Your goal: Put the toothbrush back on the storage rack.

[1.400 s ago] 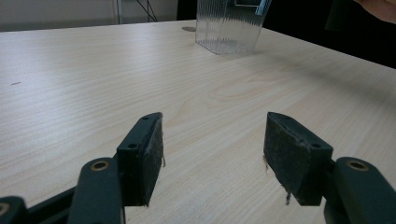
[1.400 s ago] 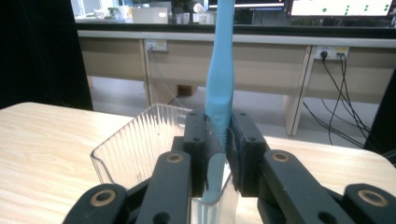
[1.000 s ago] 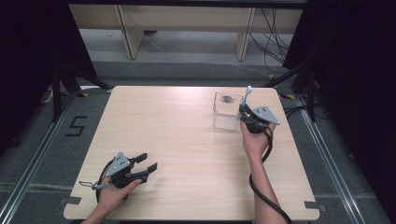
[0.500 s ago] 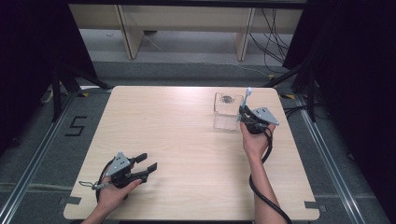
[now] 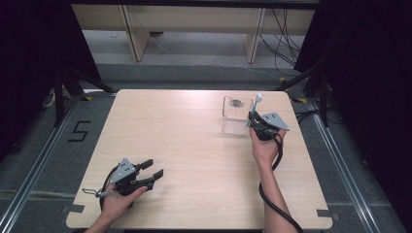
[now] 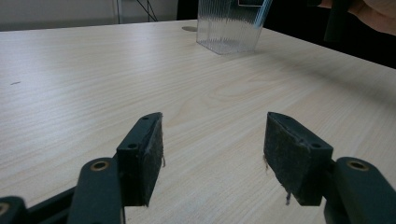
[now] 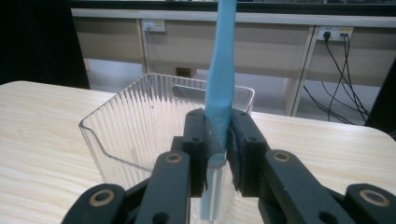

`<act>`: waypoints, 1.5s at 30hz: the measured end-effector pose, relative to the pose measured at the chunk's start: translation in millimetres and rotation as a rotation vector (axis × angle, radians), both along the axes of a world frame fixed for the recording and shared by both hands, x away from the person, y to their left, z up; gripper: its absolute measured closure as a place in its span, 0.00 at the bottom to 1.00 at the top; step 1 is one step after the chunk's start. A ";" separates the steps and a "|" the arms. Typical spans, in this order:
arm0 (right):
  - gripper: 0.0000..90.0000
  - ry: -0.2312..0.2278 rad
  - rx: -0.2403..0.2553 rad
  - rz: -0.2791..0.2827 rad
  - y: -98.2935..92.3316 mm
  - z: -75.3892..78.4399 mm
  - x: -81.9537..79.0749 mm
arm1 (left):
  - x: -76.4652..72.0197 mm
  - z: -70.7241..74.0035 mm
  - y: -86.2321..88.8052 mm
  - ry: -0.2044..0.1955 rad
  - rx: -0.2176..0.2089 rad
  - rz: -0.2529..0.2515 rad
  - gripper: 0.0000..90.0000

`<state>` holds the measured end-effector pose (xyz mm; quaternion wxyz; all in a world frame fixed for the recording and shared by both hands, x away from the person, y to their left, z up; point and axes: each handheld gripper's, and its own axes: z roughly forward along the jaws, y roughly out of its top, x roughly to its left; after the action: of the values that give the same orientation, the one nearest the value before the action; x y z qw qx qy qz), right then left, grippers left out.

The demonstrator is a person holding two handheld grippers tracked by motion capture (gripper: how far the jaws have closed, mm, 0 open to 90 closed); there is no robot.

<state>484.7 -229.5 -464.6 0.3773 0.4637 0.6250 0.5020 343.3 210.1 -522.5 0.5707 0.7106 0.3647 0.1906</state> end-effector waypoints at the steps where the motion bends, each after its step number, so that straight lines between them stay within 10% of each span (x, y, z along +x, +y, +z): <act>1: 0.87 0.006 0.008 -0.004 0.6 -0.6 -0.4 | 0.0 0.1 0.1 0.000 0.002 -0.001 0.41; 24: 0.85 0.035 -0.014 0.001 0.9 0.3 2.2 | 0.1 0.1 0.0 0.001 0.002 0.000 0.41; 45: 0.61 0.080 0.008 0.020 -0.5 2.2 0.6 | 0.0 0.0 -0.7 -0.001 0.001 0.000 0.41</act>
<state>485.3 -230.0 -462.4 0.3453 0.4787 0.6421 0.4893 343.2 209.5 -522.6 0.5706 0.7108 0.3642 0.1913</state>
